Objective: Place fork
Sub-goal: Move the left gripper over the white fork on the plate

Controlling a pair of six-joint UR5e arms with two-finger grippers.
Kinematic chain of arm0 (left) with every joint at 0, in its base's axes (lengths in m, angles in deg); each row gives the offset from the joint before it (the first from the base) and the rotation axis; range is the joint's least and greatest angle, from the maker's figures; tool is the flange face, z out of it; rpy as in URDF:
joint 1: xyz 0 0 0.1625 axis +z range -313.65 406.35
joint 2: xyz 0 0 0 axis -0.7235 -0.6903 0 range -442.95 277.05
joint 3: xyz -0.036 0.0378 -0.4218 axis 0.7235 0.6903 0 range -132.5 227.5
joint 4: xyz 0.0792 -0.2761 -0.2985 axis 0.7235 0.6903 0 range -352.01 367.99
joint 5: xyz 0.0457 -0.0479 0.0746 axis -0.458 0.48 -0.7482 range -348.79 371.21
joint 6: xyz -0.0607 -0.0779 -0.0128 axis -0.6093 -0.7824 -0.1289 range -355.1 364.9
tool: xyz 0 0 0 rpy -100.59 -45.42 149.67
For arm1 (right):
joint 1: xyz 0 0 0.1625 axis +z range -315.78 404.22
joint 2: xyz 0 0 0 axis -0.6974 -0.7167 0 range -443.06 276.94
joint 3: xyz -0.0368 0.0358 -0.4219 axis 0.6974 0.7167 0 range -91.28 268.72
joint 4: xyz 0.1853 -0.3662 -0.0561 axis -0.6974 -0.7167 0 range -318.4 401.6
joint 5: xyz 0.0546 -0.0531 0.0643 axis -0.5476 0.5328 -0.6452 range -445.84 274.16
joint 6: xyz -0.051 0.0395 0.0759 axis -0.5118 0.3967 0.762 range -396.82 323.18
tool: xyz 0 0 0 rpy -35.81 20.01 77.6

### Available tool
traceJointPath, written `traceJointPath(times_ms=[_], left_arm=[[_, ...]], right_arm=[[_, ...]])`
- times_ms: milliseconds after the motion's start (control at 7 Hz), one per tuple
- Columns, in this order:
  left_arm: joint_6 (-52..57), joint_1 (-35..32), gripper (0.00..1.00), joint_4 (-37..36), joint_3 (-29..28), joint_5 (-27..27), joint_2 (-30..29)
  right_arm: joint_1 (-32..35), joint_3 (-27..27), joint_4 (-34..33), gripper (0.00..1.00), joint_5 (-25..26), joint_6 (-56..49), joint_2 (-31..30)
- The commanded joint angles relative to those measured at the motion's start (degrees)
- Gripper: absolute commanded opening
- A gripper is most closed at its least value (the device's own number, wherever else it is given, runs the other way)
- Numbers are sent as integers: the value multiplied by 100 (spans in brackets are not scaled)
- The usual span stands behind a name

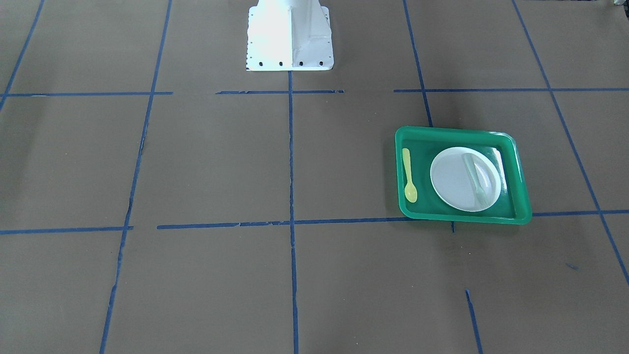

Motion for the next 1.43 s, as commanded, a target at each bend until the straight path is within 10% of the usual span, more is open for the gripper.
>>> traceJointPath(times_ms=[0,286,714,1286], left_arm=[[0,43,100,47,3,0,-17],[-43,671,100,47,492,9,-227],[-3998,2525,100,931,908,-140,-904],[-4997,3518,100,2230,191,-586,-1028]], right_arm=[[0,-2,0,100,0,0,0],[0,-2,0,100,0,0,0],[0,6,0,100,0,0,0],[0,-2,0,100,0,0,0]])
